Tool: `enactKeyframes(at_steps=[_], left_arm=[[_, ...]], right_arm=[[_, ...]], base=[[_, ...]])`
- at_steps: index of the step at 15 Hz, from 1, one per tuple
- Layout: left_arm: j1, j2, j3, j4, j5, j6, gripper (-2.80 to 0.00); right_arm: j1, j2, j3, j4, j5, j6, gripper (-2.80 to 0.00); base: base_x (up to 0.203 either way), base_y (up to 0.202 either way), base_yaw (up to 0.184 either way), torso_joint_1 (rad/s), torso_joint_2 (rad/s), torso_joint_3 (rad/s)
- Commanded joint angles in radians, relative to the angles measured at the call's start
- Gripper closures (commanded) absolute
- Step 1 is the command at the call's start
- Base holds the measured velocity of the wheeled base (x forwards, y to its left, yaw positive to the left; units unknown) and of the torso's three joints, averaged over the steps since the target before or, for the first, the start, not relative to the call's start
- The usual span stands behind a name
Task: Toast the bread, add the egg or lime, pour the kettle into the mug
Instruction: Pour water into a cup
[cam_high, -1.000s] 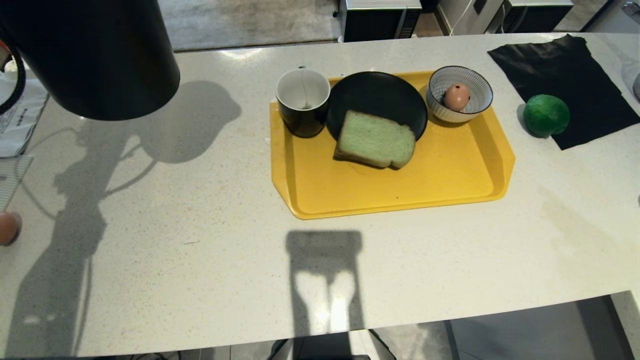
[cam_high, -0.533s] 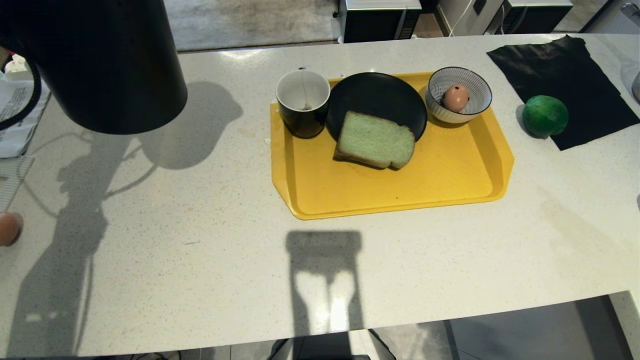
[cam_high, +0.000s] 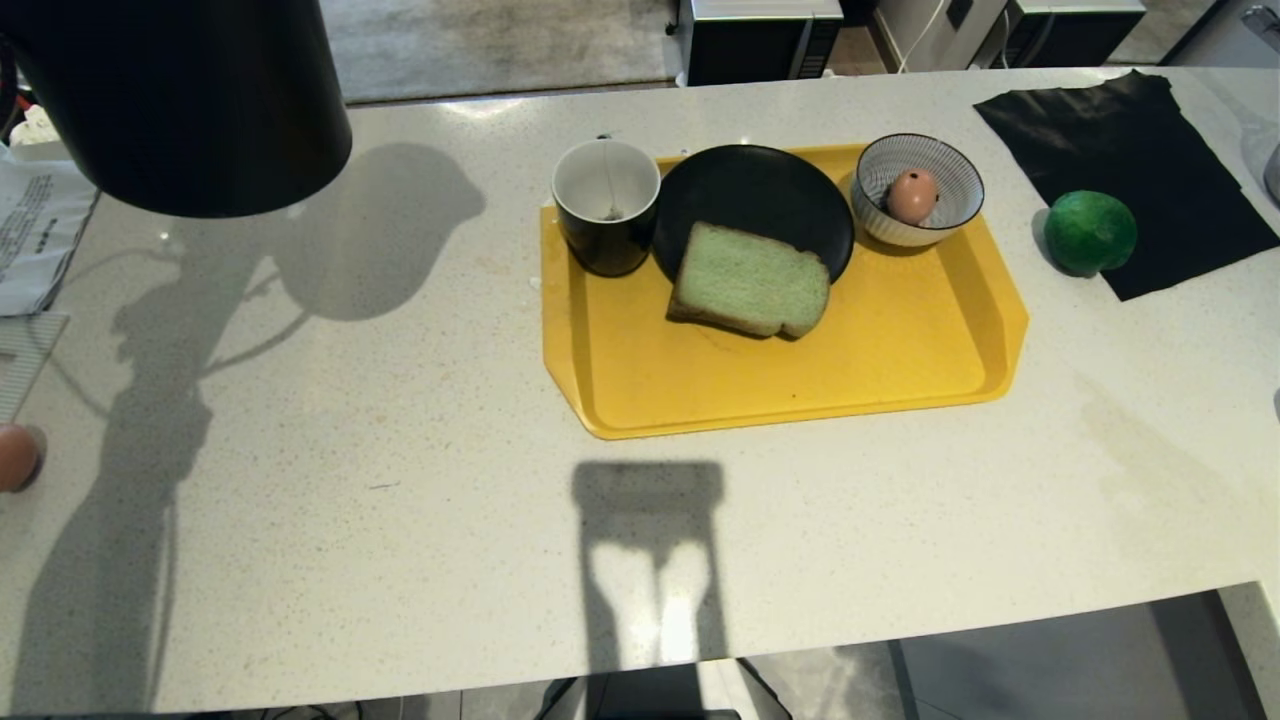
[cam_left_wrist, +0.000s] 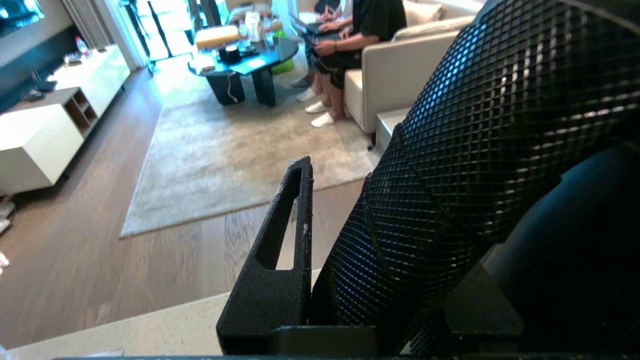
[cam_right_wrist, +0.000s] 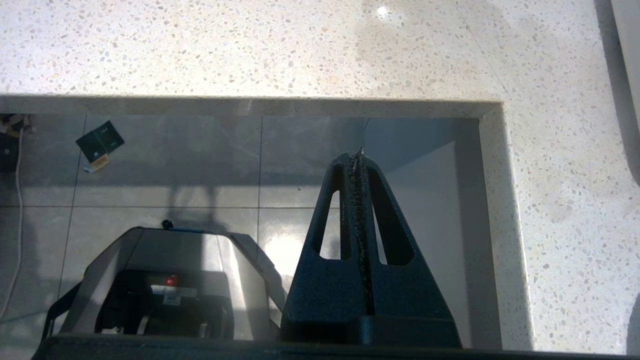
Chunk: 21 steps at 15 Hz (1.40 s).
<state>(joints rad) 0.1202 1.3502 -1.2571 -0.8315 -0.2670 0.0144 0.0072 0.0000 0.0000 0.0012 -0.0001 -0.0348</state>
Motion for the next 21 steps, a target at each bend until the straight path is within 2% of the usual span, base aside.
enactKeyframes(at_steps=[1,4,6,9,13,15,17,21], left_arm=[[0.001,-0.005,-0.037,0.077,0.001,0.008,0.00],[0.001,-0.083,-0.036,0.323,0.008,0.077,0.00],[0.001,-0.130,-0.042,0.477,0.007,0.102,0.00],[-0.001,-0.117,-0.072,0.486,0.011,0.189,0.00],[-0.001,-0.054,-0.149,0.492,0.024,0.230,0.00],[0.002,-0.037,-0.183,0.492,0.028,0.230,0.00],[0.004,-0.016,-0.217,0.486,0.060,0.231,0.00],[-0.002,-0.017,-0.298,0.496,0.022,0.234,0.00]], right_arm=[[0.000,0.002,0.000,0.000,0.000,-0.001,0.00],[0.000,0.002,0.001,0.000,0.000,-0.001,0.00],[0.000,0.002,0.001,-0.001,0.000,-0.001,0.00],[0.000,0.002,0.000,0.000,0.000,-0.001,0.00],[0.000,0.001,0.000,0.000,0.000,-0.001,0.00],[0.000,0.002,0.001,0.000,0.000,-0.001,0.00],[0.000,0.000,0.000,0.000,-0.001,-0.001,0.00],[0.000,0.000,0.001,0.000,0.000,-0.001,0.00]], base=[[0.000,0.000,0.000,0.000,0.00,0.000],[0.000,0.000,0.000,0.000,0.00,0.000],[0.000,0.000,0.000,0.000,0.00,0.000],[0.000,0.000,0.000,0.000,0.00,0.000],[0.000,0.000,0.000,0.000,0.00,-0.096],[0.000,0.000,0.000,0.007,0.00,-0.176],[0.000,0.000,0.000,0.004,0.00,-0.157],[0.000,0.000,0.000,0.003,0.00,-0.025]])
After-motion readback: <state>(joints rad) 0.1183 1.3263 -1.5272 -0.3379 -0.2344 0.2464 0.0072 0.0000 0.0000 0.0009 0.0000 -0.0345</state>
